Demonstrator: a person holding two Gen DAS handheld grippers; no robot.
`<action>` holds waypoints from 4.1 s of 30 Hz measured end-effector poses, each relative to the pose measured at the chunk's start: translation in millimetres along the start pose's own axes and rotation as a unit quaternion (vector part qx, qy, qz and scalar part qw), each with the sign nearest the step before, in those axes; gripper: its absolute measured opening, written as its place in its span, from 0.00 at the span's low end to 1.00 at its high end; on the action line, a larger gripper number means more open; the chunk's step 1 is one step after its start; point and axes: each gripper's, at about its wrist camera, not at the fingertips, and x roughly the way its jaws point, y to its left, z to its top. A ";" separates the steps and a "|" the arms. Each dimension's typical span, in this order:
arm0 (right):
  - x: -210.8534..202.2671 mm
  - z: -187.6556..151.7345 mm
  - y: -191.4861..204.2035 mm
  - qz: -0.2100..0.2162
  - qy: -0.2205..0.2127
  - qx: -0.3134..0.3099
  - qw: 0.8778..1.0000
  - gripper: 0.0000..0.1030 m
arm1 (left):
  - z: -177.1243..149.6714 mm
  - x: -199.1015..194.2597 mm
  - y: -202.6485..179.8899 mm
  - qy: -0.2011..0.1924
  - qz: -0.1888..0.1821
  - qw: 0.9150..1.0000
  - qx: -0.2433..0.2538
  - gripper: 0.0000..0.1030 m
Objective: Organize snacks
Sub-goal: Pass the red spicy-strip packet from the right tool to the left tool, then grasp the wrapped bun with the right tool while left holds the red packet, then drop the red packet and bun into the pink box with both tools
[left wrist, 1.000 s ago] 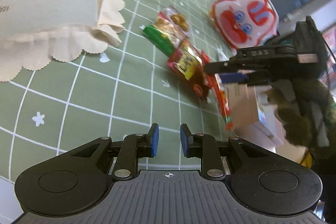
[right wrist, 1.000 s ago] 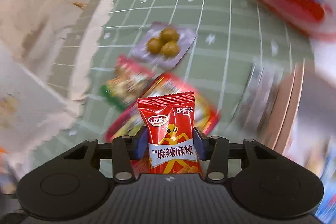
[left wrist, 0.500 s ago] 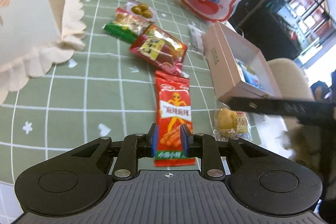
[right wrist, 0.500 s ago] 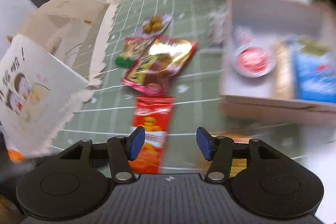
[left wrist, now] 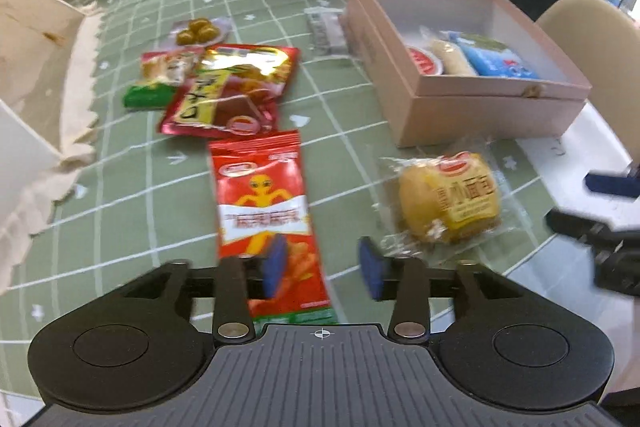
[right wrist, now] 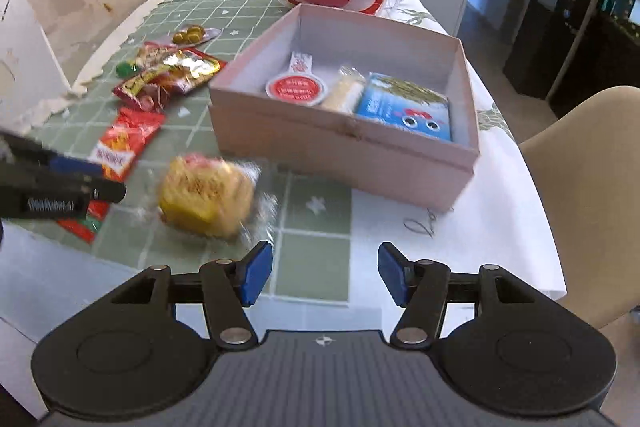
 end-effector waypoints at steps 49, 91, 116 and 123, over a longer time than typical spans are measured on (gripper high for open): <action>23.3 -22.0 12.3 0.068 -0.003 -0.012 0.998 1.00 | -8.0 2.1 -9.6 0.000 0.029 0.995 0.099 0.55; 8.7 10.2 46.3 0.141 -0.021 -0.042 0.989 0.49 | -18.9 -3.3 30.5 0.002 -0.034 0.999 0.031 0.81; 17.9 0.8 61.0 0.093 -0.013 -0.063 0.994 0.71 | -7.2 7.2 22.9 -0.010 0.005 1.000 0.021 0.55; 17.2 13.2 69.5 0.096 -0.005 -0.072 0.993 0.70 | -20.4 -3.7 29.3 -0.016 -0.024 1.000 0.008 0.49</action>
